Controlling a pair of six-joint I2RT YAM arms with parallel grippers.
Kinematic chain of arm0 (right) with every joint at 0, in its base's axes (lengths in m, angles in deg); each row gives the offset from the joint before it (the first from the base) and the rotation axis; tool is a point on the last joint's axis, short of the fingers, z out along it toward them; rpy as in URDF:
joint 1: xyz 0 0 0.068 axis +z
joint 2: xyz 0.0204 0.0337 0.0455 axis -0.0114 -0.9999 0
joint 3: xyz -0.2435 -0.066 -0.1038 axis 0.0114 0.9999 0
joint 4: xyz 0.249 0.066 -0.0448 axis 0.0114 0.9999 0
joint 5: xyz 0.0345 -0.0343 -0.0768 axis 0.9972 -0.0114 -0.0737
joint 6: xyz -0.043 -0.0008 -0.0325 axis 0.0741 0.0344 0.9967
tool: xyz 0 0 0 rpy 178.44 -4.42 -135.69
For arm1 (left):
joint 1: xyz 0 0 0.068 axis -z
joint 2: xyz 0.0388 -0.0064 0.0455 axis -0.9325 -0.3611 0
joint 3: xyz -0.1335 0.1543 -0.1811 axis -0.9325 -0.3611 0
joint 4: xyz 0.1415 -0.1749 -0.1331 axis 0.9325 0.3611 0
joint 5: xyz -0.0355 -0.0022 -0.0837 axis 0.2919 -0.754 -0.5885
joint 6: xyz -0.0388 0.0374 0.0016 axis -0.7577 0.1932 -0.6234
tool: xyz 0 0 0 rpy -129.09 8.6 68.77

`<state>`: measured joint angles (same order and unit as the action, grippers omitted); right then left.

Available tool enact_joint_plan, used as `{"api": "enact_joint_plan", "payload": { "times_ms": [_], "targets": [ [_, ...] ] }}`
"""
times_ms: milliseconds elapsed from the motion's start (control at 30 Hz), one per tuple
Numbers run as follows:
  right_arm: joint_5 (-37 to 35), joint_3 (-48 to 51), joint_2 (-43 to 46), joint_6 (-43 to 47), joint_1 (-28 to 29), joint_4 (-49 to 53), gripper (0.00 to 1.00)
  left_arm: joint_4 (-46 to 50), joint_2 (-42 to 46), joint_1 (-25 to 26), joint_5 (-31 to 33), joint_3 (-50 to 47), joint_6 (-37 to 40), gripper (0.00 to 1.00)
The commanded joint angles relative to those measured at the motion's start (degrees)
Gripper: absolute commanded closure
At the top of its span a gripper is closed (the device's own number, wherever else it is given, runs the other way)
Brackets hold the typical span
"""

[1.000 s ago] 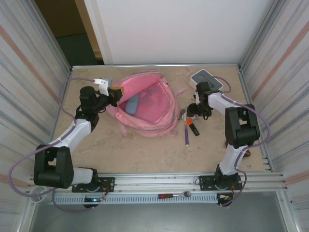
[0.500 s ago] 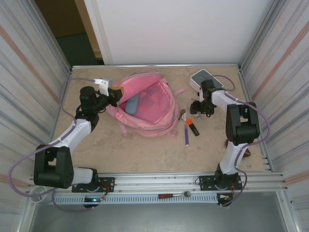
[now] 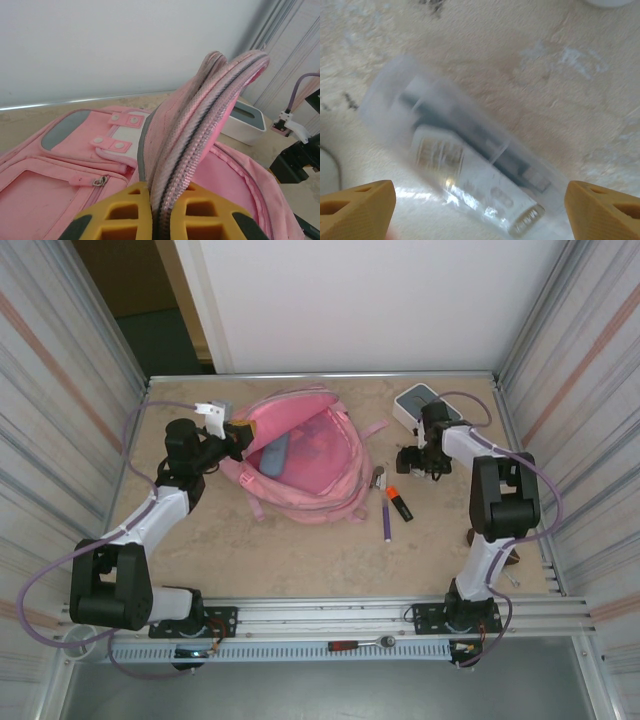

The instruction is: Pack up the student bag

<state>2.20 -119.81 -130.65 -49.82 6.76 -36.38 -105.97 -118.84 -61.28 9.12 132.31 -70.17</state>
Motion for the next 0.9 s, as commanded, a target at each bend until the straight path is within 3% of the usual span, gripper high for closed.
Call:
{"api": "enact_joint_plan", "payload": {
  "times_ms": [0, 133, 300, 500, 600, 700, 867],
  "targets": [
    [-6.3, -2.8, -4.0, 3.8, 0.8, 2.6, 0.13, -3.0, 1.9, 0.0, -1.9, 0.0, -0.6, 1.0],
    [-9.5, -5.9, -7.1, 5.2, 1.2, 3.1, 0.13, -2.5, 2.2, 0.0, -1.9, 0.0, -0.2, 1.0],
    [-5.8, -9.6, -9.4, 5.7, -1.3, 5.1, 0.22, -1.8, 2.6, 0.1, -1.6, -0.1, 0.4, 1.0],
    [0.2, -9.4, -9.4, 3.6, -2.9, 6.6, 0.56, -1.8, 2.4, 0.0, -1.6, -0.1, 0.2, 1.0],
    [3.5, -7.6, -5.5, 1.7, -2.9, 6.0, 0.65, -2.0, 2.5, 0.0, -1.8, 0.0, -0.6, 1.0],
    [8.0, -4.9, 2.3, -1.6, -2.9, 4.2, 0.68, -1.9, 2.8, 0.0, -1.9, 0.3, -2.0, 1.0],
    [25.1, 0.0, 15.1, -14.3, 1.2, -4.8, 0.69, -3.9, 3.3, 0.0, -1.8, -0.1, -5.0, 1.0]
  ]
}}
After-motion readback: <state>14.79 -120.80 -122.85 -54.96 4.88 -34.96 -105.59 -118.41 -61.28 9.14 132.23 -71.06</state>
